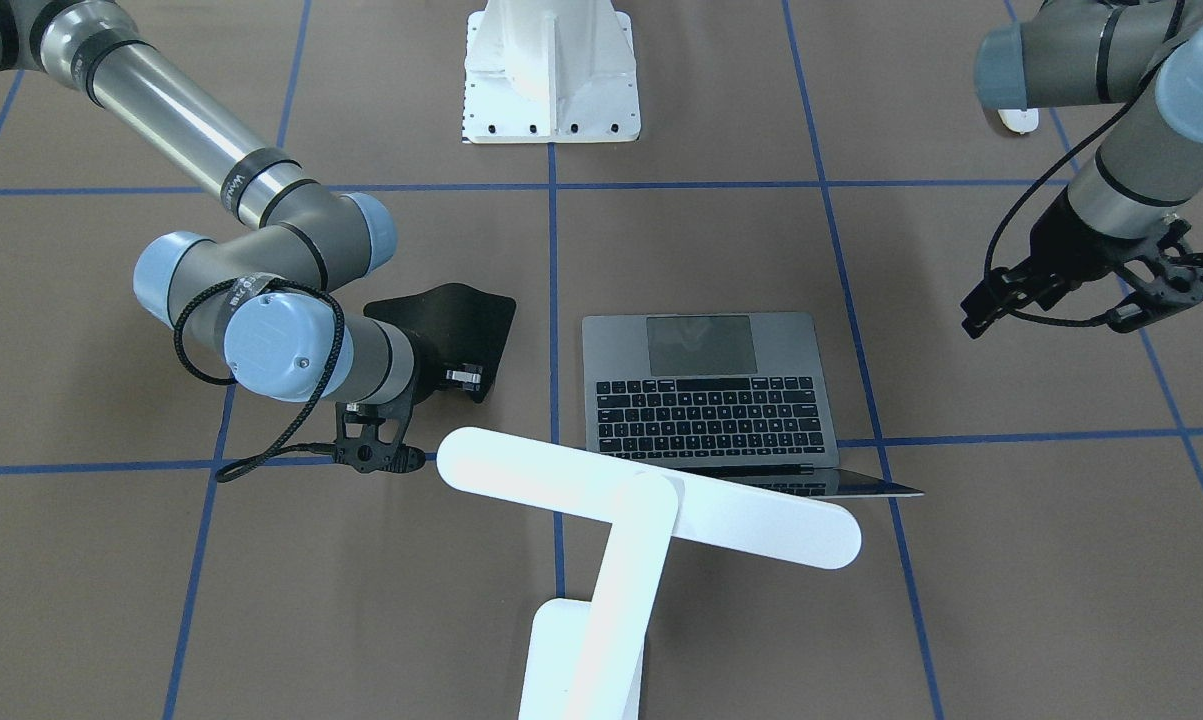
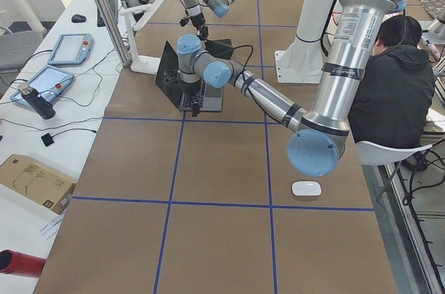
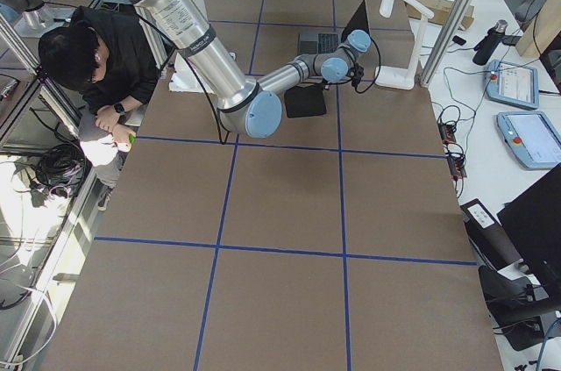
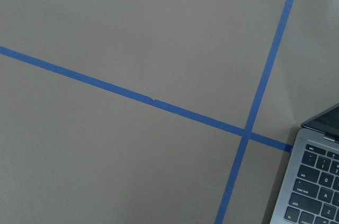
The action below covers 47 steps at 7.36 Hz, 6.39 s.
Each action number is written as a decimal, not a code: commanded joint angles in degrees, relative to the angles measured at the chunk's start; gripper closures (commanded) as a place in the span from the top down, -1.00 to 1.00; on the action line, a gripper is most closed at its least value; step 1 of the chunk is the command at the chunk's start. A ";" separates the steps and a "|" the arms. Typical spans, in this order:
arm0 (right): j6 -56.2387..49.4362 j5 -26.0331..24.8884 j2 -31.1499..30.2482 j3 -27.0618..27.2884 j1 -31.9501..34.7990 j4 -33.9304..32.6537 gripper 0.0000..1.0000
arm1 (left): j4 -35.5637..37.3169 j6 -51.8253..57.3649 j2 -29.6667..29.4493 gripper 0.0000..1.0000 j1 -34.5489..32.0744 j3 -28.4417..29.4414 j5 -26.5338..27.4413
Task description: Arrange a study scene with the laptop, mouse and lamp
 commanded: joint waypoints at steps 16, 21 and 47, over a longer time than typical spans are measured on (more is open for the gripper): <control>-2.21 -12.39 -7.47 6.86 7.48 18.37 1.00 | -4.90 8.34 10.58 1.00 -0.44 -3.75 -0.26; -14.75 -8.50 -21.82 21.96 15.05 0.60 1.00 | -42.48 0.00 40.12 0.99 0.26 -5.35 -2.87; -21.03 -10.79 -29.30 29.11 13.92 -5.54 1.00 | -75.96 -22.16 56.78 1.00 52.54 7.65 13.18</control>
